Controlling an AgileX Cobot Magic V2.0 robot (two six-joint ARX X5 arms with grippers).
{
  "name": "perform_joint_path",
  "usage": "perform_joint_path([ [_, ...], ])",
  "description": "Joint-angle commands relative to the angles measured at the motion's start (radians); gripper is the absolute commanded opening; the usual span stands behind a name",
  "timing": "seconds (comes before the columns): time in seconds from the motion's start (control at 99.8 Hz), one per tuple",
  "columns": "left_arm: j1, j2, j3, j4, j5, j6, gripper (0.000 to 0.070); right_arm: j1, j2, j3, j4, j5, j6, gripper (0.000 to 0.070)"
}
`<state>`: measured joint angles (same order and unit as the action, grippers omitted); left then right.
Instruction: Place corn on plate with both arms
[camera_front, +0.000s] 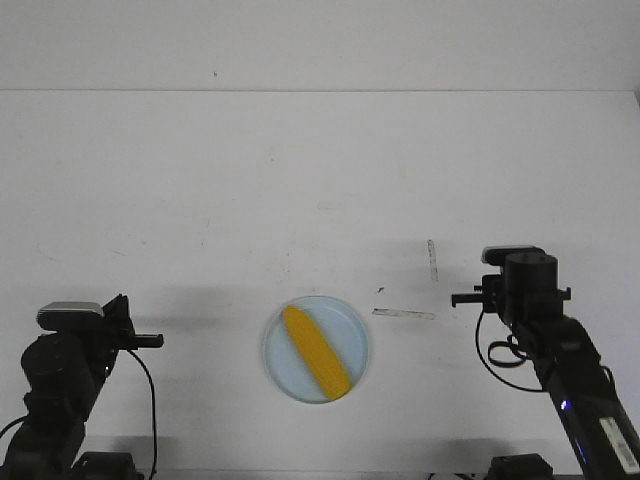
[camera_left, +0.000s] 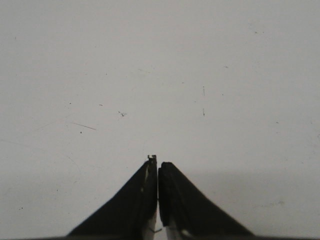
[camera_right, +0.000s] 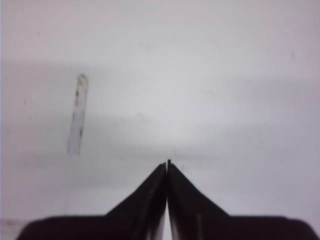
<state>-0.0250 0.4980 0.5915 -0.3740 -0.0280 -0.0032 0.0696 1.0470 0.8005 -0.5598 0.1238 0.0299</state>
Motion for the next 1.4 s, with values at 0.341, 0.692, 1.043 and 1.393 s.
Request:
perform_joint_path([
  [0.341,-0.002,0.004,0.006,0.010,-0.003,-0.005,0.0000,-0.001,-0.543,-0.177,-0.026,-0.003,-0.006,0.0004],
  [0.692,-0.002,0.004,0.006,0.009,-0.003,-0.005,0.0000,-0.001,-0.895,-0.177,-0.054,-0.003,-0.005,0.0004],
  [1.043,-0.002,-0.003,0.006,0.014,-0.003,-0.005,0.0000,-0.001,-0.929,-0.177,-0.052,-0.002,-0.005,0.0004],
  [1.393,-0.002,-0.018,0.006,0.017,-0.003,-0.005,0.0000,-0.001,-0.929,-0.177,-0.052,-0.002,-0.005,0.0004],
])
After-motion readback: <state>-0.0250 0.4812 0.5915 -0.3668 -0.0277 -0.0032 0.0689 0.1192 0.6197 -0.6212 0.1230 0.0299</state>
